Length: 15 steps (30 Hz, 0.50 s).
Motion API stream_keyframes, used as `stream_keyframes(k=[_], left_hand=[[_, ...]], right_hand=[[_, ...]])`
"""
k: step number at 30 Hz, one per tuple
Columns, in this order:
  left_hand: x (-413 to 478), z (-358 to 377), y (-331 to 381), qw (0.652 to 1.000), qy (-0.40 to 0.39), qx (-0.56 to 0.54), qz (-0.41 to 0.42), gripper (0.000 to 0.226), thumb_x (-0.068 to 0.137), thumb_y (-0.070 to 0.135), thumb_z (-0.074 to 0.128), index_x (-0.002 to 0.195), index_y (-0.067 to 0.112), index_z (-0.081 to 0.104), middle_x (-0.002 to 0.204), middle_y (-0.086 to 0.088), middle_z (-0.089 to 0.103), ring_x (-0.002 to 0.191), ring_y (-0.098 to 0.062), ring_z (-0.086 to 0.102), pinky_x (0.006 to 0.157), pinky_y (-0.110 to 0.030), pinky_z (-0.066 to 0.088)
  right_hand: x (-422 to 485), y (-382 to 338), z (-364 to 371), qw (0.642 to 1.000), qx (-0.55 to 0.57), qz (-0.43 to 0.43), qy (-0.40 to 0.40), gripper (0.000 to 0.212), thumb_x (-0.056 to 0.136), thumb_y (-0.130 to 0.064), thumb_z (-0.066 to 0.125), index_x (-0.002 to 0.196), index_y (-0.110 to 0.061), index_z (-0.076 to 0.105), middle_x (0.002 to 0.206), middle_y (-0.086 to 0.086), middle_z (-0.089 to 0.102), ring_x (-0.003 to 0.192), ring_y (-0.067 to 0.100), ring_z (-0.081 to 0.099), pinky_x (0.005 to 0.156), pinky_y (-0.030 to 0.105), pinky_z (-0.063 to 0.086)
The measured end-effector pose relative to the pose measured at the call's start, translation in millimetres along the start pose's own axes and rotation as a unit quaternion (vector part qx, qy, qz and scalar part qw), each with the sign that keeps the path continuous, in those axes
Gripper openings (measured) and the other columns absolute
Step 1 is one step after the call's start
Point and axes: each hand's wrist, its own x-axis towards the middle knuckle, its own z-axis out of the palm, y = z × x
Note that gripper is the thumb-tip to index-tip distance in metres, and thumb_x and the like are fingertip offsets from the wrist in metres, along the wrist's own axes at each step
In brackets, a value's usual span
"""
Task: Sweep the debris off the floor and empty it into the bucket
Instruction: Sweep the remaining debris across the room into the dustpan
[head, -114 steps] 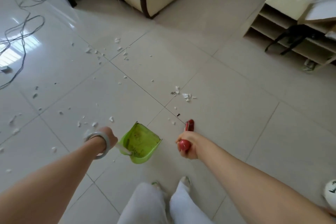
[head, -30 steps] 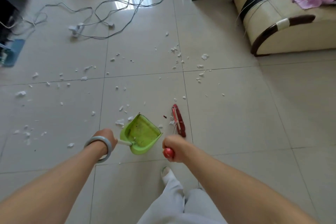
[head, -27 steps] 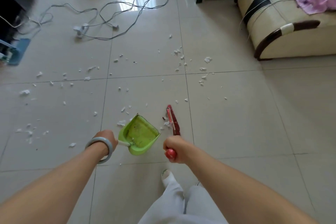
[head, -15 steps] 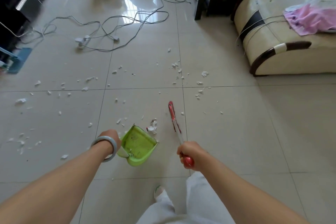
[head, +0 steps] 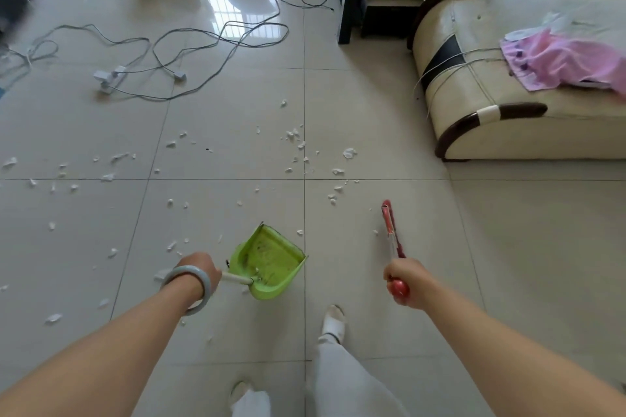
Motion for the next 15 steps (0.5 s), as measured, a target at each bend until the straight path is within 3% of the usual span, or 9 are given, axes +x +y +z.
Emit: stream_keyframes(k=[3, 7, 11, 15], left_hand=[[5, -1, 27, 1.0, 0.004, -0.015, -0.015, 0.029, 0.091, 0.025, 0.047, 0.099, 0.009, 0.069, 0.105, -0.011, 0.069, 0.097, -0.027, 0.066, 0.07, -0.026, 0.044], [7, -4, 44, 1.0, 0.01, -0.01, -0.027, 0.03, 0.091, 0.024, 0.047, 0.1, 0.007, 0.069, 0.105, -0.012, 0.07, 0.097, -0.026, 0.066, 0.074, -0.025, 0.047], [7, -8, 42, 0.999, 0.003, -0.014, -0.037, 0.031, 0.091, 0.027, 0.047, 0.102, 0.008, 0.07, 0.102, -0.01, 0.07, 0.092, -0.026, 0.065, 0.069, -0.025, 0.043], [3, -17, 27, 0.999, 0.007, 0.0, -0.054, 0.034, 0.092, 0.029, 0.047, 0.112, 0.01, 0.068, 0.109, -0.009, 0.069, 0.099, -0.025, 0.065, 0.079, -0.026, 0.048]], right_hand=[[26, -25, -34, 1.0, -0.015, 0.002, 0.014, 0.018, 0.084, 0.008, 0.045, 0.078, -0.009, 0.047, 0.052, 0.008, 0.047, 0.026, 0.009, 0.046, 0.039, 0.014, 0.039], [44, -53, -53, 0.997, -0.078, 0.009, -0.003, 0.018, 0.086, 0.005, 0.043, 0.078, -0.011, 0.045, 0.035, 0.002, 0.045, 0.03, 0.009, 0.046, 0.04, 0.012, 0.036], [42, -67, -31, 0.989, -0.142, 0.005, -0.043, 0.019, 0.087, 0.004, 0.041, 0.077, -0.012, 0.042, 0.056, 0.006, 0.046, 0.048, 0.013, 0.046, 0.045, 0.016, 0.033], [27, -58, 26, 0.977, -0.193, 0.006, -0.094, 0.016, 0.087, 0.002, 0.039, 0.078, -0.011, 0.042, 0.077, 0.011, 0.047, 0.056, 0.017, 0.049, 0.045, 0.02, 0.036]])
